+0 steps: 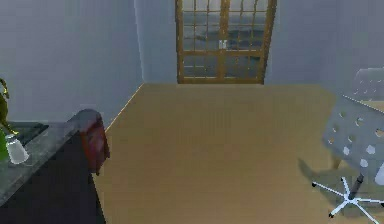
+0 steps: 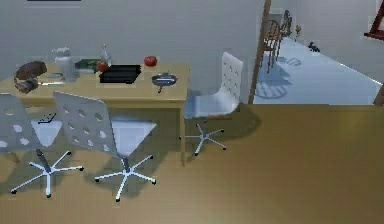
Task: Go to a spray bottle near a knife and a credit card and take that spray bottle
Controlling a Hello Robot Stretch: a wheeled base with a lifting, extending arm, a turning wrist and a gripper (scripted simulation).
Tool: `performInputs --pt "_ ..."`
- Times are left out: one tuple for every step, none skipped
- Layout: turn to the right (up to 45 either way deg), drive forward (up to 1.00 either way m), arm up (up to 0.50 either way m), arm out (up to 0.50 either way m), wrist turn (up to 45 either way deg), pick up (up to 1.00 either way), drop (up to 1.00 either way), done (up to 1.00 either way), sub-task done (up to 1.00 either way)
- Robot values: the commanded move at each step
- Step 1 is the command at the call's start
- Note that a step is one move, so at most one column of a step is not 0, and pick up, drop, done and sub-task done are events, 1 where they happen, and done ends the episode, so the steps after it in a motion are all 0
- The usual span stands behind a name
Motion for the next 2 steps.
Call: performInputs --pt "0.0 0.15 0.00 0.00 0.0 0.00 0.00 0.00 0.00" --pt "-45.0 0.00 0.00 0.00 0.0 0.00 0.00 0.00 0.00"
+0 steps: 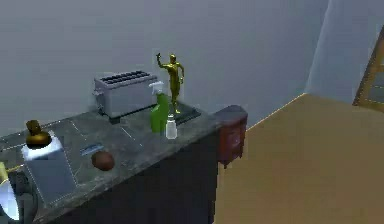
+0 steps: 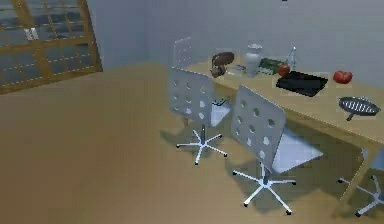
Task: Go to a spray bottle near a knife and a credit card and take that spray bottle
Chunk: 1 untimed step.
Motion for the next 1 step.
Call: performInputs --pt "-45.0 0.00 0.00 0.00 0.0 0.00 0.00 0.00 0.00"
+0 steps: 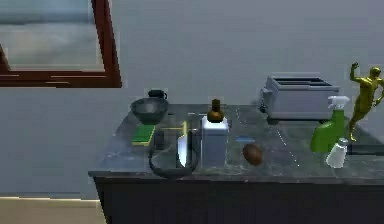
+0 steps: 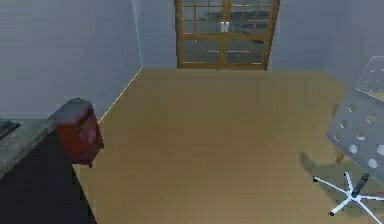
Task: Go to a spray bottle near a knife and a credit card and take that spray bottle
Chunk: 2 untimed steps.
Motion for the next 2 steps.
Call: performInputs --pt "-45.0 0.00 0.00 0.00 0.0 0.00 0.00 0.00 0.00" --pt "45.0 0.00 0.00 0.00 0.0 0.00 0.00 0.00 0.00"
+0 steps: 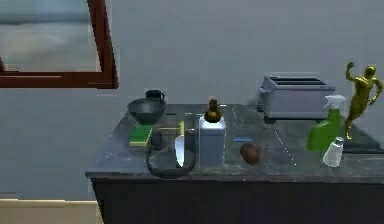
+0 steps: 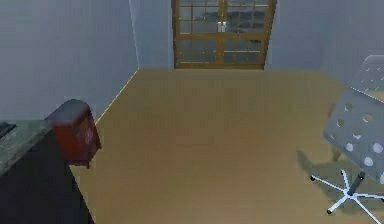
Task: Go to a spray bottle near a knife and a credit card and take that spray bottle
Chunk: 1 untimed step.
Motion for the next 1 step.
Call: performInputs --pt "45.0 0.00 0.00 0.00 0.0 0.00 0.00 0.00 0.00"
